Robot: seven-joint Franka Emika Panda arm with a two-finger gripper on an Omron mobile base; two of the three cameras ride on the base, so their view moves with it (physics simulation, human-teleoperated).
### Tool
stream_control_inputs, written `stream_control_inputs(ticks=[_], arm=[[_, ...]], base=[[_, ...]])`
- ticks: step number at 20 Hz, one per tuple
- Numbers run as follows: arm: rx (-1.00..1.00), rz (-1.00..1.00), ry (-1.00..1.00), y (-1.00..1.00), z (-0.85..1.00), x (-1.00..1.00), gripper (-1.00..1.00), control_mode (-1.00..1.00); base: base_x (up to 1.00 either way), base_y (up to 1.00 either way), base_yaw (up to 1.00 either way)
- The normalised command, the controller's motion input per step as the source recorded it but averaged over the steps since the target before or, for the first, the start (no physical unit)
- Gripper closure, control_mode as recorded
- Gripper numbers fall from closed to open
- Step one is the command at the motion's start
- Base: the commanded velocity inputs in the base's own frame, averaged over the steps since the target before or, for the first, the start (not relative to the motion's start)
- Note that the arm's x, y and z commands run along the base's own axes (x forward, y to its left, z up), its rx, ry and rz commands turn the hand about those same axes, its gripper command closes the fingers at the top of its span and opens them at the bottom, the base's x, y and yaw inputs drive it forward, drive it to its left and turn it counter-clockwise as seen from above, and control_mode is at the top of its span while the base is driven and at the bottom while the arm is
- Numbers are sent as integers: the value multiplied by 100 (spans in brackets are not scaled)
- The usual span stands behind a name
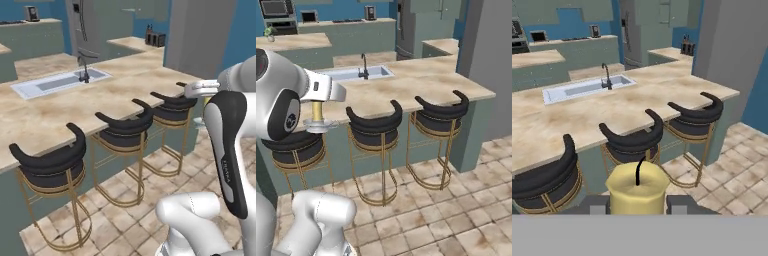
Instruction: Get the candle and the beer from the cabinet and move them to the dining counter.
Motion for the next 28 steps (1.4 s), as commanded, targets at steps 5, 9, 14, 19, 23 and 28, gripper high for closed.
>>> stream_control_inputs(ticks=[5,9,14,19,23,28], arm=[[0,0,0,0,0,0,100,100],[0,0,0,0,0,0,100,100],[0,0,0,0,0,0,100,100],[0,0,0,0,0,0,100,100],[0,0,0,0,0,0,100,100],[0,0,0,0,0,0,100,100]], base=[[68,-59,44],[71,-45,43],[67,-38,40],[62,-20,34],[64,-10,27],[58,-12,16]])
